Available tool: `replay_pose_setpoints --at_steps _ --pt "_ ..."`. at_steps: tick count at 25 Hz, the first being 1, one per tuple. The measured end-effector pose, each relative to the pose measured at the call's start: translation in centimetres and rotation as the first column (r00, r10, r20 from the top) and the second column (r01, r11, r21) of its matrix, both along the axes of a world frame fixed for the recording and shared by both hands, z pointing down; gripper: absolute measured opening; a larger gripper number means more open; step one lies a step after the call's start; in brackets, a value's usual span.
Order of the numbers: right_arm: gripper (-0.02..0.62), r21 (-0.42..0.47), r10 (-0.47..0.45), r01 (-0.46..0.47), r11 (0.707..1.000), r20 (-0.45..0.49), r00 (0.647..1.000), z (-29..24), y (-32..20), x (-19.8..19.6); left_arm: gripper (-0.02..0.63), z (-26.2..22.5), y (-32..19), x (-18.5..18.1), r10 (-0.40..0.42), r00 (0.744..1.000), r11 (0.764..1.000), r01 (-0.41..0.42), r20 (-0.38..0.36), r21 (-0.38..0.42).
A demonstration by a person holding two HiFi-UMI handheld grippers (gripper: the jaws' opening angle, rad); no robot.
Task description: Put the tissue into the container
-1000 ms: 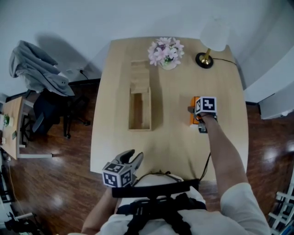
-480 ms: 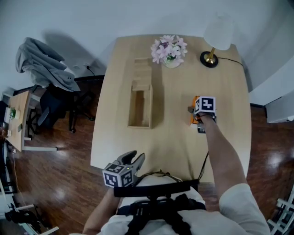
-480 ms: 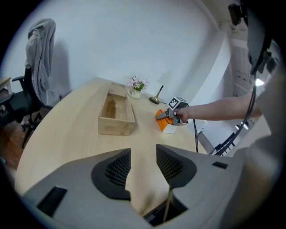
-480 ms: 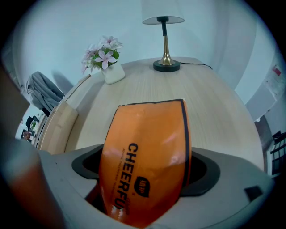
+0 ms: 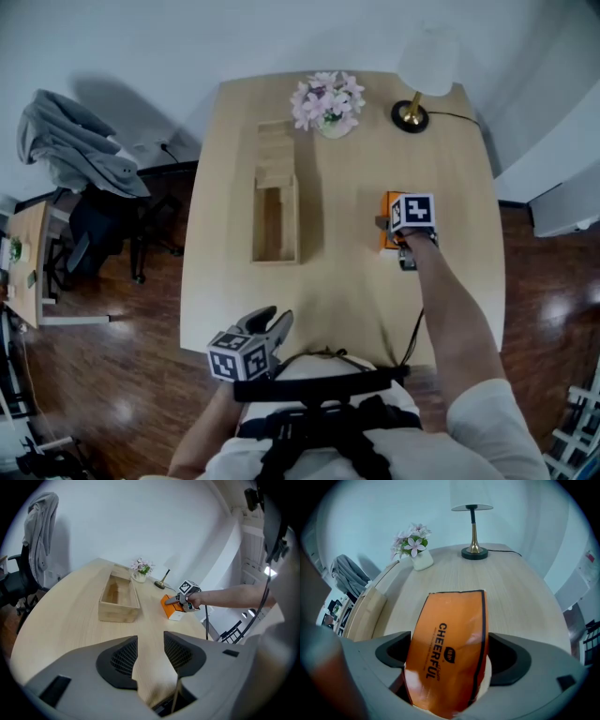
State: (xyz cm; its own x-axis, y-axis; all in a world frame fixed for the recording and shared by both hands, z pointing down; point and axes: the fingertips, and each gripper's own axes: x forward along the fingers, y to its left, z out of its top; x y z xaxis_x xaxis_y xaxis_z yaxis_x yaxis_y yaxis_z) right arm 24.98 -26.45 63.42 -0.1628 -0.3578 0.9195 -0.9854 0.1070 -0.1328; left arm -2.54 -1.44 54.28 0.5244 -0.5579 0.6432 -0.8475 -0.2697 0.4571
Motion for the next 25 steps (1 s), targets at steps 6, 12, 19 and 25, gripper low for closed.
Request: replay_pose_setpoints --at_steps 6,12,19,25 --pt "0.501 0.004 0.05 -0.05 0.999 -0.043 0.998 0.2 0.2 1.1 0.169 0.0 -0.6 -0.6 0.022 1.0 1.0 -0.022 -0.012 0.01" --pt "0.423 0.0 0.06 -0.06 0.998 -0.051 0.997 -0.3 0.3 0.8 0.169 0.2 -0.5 -2.3 0.031 0.999 1.0 -0.031 -0.015 0.006" --pt "0.407 0.02 0.129 -0.129 0.991 -0.035 0.991 -1.8 0.9 1.2 0.169 0.0 -1.2 -4.2 0.037 0.999 0.999 -0.037 -0.01 0.029" --pt "0.407 0.021 0.151 -0.15 0.988 -0.059 0.987 -3.4 2.1 1.2 0.169 0.0 -1.5 -5.4 0.046 0.999 0.998 -0.045 -0.01 0.046"
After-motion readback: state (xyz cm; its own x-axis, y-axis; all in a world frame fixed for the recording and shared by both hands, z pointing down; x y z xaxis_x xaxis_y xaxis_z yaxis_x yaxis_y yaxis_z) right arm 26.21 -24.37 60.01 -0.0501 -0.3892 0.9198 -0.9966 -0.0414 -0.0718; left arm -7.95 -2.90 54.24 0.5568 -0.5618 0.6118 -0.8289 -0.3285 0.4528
